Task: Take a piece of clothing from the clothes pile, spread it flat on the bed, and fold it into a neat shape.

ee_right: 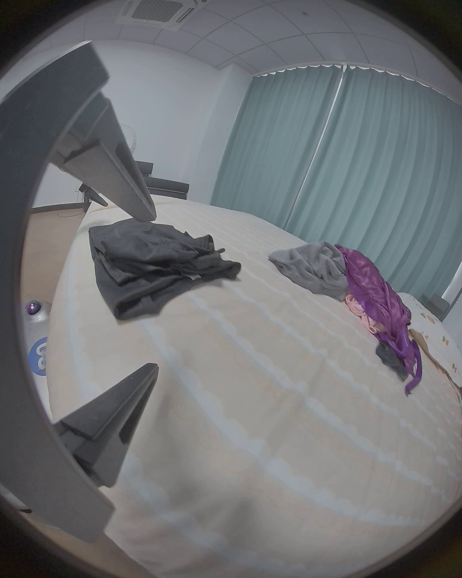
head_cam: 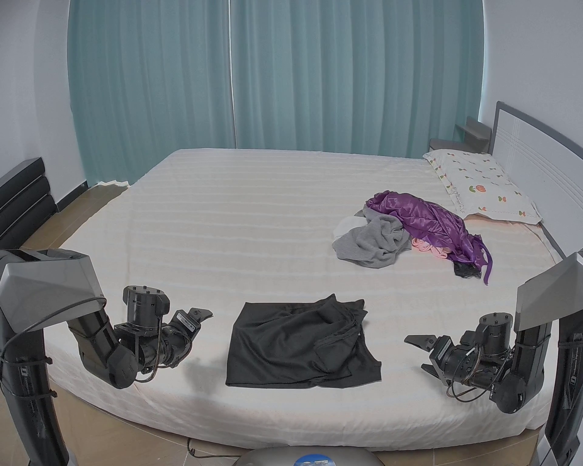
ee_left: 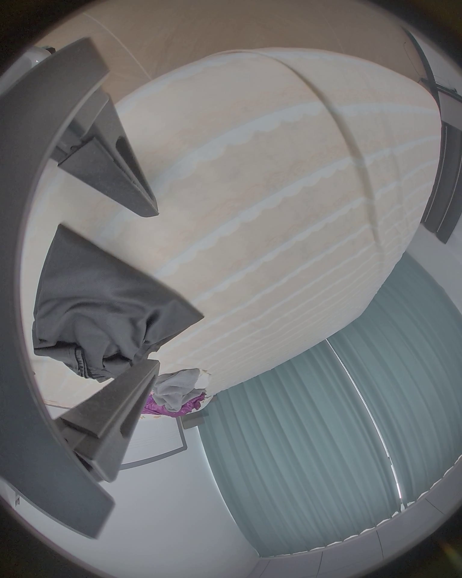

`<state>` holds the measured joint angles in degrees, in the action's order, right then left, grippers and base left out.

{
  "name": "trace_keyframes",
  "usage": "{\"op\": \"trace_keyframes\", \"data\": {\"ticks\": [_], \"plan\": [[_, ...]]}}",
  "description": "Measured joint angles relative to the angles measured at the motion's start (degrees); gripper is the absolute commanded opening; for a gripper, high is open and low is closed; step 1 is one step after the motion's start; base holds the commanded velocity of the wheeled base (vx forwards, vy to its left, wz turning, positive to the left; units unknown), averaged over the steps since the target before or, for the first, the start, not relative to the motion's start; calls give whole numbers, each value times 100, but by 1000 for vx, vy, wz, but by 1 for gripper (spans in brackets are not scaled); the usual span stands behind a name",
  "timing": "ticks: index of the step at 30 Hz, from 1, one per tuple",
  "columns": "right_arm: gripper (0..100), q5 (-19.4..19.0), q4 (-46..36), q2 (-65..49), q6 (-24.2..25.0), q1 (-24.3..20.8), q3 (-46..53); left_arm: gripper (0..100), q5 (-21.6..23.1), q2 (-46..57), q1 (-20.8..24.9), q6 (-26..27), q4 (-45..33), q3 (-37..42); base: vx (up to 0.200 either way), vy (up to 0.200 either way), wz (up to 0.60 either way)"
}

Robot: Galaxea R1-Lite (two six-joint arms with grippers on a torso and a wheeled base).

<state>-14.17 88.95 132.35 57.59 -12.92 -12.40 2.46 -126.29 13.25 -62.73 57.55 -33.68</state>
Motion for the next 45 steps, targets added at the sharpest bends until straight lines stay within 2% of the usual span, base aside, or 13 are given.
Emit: {"op": "trace_keyframes", "data": {"ticks": [12, 16, 20, 26, 32, 38, 42, 45], "plan": [[100, 380, -2, -46, -63, -184, 5, 100, -9, -24, 5, 11, 0, -33, 33, 17, 0], [100, 558, 2, -44, -127, -363, 0, 100, -20, -46, 2, 30, 0, -46, 50, 0, 0], [100, 880, 0, -30, -406, -599, -28, 100, -33, -69, 13, 46, -2, -55, 0, 0, 0], [100, 974, -74, 1, -613, -979, -260, 100, -41, -91, 15, 49, 1, -72, 0, 0, 0], [100, 1137, -975, 96, -758, -1312, -870, 100, -59, -105, 22, 60, 0, -77, 0, 0, 0], [100, 1463, -2345, 67, -1246, -1497, -1580, 100, -63, -111, 28, 61, 0, -77, 0, 0, 0], [100, 1804, -3241, 12, -1684, -1657, -2074, 100, -63, -113, 30, 61, 0, -77, 0, 0, 0], [100, 2196, -3600, 9, -2108, -1808, -2334, 100, -61, -118, 33, 61, 0, -77, 0, 0, 0]]}}
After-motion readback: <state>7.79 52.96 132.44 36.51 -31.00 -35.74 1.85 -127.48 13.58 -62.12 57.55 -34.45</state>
